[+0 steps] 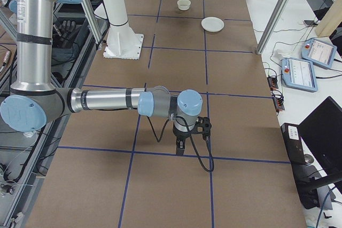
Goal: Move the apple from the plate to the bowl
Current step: 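Lift the apple with the left gripper and carry it toward the white bowl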
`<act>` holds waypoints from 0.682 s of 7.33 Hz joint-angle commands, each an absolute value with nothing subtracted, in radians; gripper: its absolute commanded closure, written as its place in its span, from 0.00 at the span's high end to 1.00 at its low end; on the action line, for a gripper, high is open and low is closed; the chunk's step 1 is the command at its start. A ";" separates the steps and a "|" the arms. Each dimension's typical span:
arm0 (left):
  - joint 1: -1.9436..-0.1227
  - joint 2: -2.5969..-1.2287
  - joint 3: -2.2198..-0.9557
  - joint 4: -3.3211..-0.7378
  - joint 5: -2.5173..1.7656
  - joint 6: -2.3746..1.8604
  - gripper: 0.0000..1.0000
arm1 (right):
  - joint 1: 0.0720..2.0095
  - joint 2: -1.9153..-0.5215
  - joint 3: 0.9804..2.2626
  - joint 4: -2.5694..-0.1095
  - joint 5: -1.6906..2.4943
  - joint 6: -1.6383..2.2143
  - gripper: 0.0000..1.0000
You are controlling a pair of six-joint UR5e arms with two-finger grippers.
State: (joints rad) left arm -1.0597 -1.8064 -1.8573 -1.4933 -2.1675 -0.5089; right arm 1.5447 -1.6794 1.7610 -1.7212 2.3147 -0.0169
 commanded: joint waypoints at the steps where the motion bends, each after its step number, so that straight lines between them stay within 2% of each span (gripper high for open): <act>1: -1.057 -1.591 -1.983 -1.570 -2.145 -0.524 0.06 | 1.545 -1.680 1.761 -1.723 2.315 -0.015 1.00; 3: -0.991 -1.501 -1.956 -1.748 -2.079 -0.661 0.06 | 1.545 -1.680 1.761 -1.721 2.315 -0.017 1.00; 5: -0.905 -1.503 -1.869 -1.866 -2.079 -0.756 0.06 | 1.545 -1.680 1.761 -1.721 2.315 -0.015 1.00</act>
